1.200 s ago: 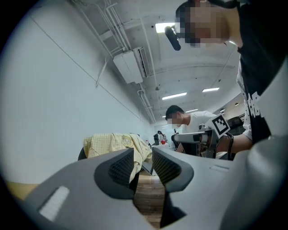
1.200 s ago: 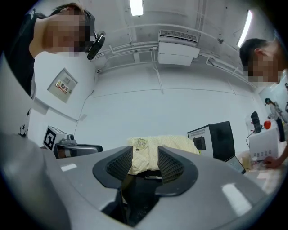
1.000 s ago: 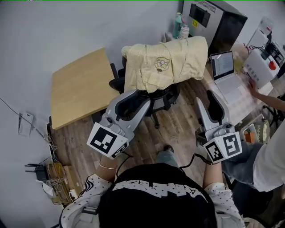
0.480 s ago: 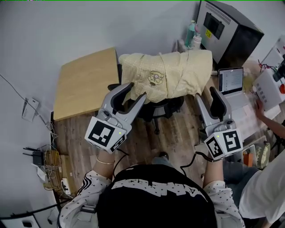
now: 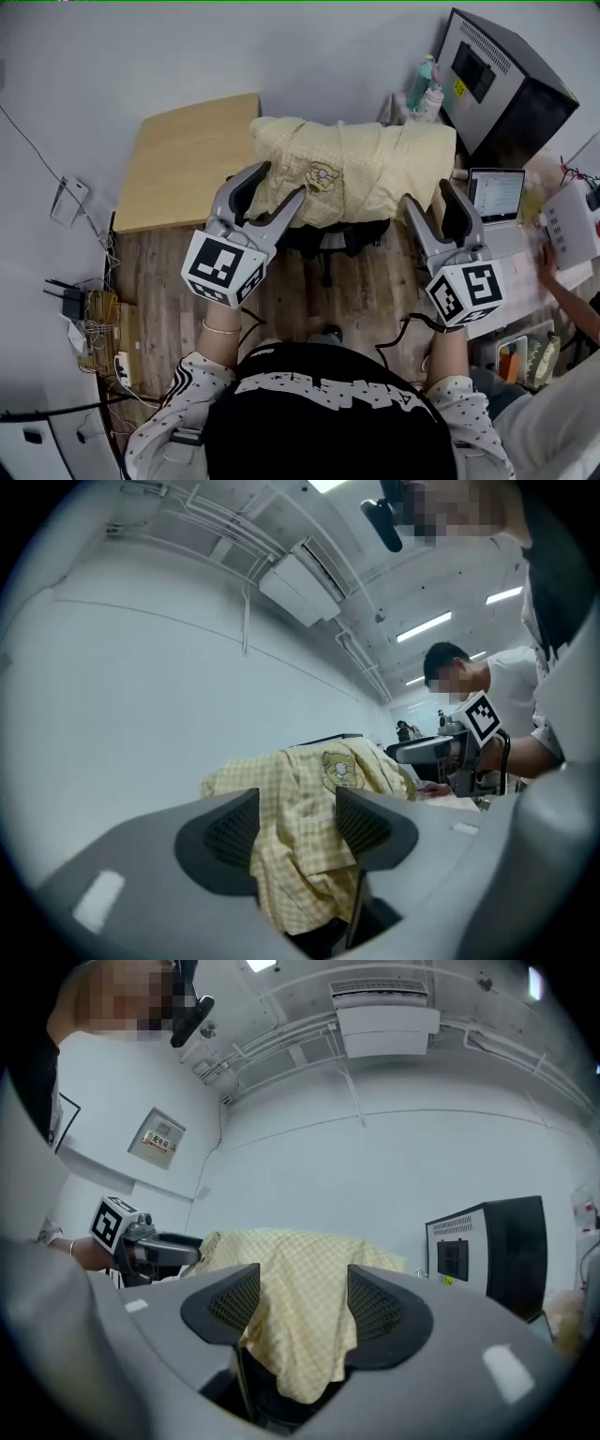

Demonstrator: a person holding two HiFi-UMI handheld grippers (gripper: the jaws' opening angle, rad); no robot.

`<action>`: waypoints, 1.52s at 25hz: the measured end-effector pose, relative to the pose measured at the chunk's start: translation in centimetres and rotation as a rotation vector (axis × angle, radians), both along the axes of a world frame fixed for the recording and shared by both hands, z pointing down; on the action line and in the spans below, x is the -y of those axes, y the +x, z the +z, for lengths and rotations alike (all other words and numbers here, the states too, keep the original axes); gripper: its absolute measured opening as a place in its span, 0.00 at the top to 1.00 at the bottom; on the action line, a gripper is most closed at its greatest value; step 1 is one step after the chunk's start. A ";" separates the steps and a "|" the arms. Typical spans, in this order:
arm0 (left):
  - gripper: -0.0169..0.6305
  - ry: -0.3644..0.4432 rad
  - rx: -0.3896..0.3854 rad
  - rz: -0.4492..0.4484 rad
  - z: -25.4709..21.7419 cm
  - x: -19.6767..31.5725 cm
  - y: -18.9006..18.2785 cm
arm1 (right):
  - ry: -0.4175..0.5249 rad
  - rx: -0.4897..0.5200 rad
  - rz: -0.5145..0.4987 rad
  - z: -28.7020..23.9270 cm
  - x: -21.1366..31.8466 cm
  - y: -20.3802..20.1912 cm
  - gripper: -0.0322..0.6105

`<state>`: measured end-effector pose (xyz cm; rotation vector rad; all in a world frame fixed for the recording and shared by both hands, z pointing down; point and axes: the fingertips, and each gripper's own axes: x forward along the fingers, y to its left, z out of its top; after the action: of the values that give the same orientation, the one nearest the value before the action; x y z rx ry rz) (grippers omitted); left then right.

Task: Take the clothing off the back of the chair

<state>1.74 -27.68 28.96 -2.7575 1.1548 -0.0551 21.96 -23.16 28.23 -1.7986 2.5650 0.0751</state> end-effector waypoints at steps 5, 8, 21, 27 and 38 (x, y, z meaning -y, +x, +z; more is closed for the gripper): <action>0.59 -0.003 0.014 -0.037 0.5 0.7 0.4 | -0.024 -0.013 -0.013 0.9 1.8 0.4 0.44; 0.58 0.000 0.023 -0.054 0.6 1.0 0.5 | -0.040 0.005 -0.026 1.2 2.8 0.4 0.42; 0.62 0.019 0.027 -0.093 0.7 1.7 1.0 | -0.045 0.009 -0.063 1.6 3.9 -0.2 0.50; 0.73 0.019 0.003 -0.102 0.3 1.9 1.0 | -0.034 -0.004 -0.068 1.3 3.9 -0.2 0.58; 0.89 0.045 0.019 -0.045 -0.3 0.6 1.5 | -0.003 -0.016 -0.043 0.7 3.2 0.1 0.81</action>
<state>3.21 -28.31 28.71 -2.6861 1.1987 -0.0593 22.04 -26.34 28.88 -1.7509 2.6147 0.0856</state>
